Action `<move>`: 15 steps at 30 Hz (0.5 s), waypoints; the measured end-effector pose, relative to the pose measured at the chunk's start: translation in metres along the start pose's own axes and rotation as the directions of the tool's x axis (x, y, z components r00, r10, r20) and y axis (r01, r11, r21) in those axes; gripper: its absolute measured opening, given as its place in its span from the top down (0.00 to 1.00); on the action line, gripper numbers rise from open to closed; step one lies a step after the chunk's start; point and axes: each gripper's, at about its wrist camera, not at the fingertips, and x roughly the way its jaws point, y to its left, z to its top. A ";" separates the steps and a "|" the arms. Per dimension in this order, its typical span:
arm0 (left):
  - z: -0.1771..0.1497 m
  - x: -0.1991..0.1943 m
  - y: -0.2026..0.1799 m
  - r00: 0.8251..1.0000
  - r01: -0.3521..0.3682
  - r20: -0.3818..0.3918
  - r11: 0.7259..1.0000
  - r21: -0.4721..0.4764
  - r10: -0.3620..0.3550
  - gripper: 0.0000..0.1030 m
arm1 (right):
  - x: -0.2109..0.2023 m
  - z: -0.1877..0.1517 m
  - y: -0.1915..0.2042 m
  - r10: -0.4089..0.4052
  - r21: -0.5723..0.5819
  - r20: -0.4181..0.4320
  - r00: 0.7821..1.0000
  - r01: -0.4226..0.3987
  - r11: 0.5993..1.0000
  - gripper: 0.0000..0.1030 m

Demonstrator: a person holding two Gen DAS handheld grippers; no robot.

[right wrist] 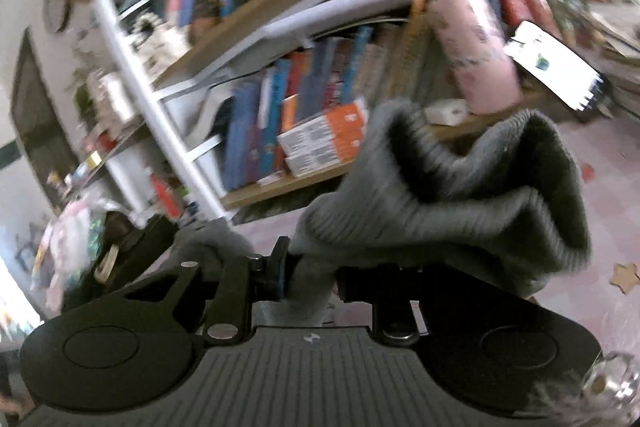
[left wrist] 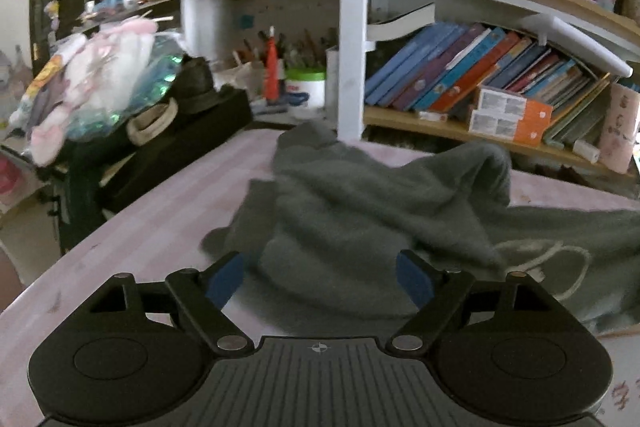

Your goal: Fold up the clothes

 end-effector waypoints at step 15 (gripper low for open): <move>-0.006 0.022 0.003 0.996 0.073 -0.047 0.993 -0.091 -0.077 0.53 | -0.005 0.004 -0.037 -0.120 0.101 -0.004 0.993 0.120 0.988 0.77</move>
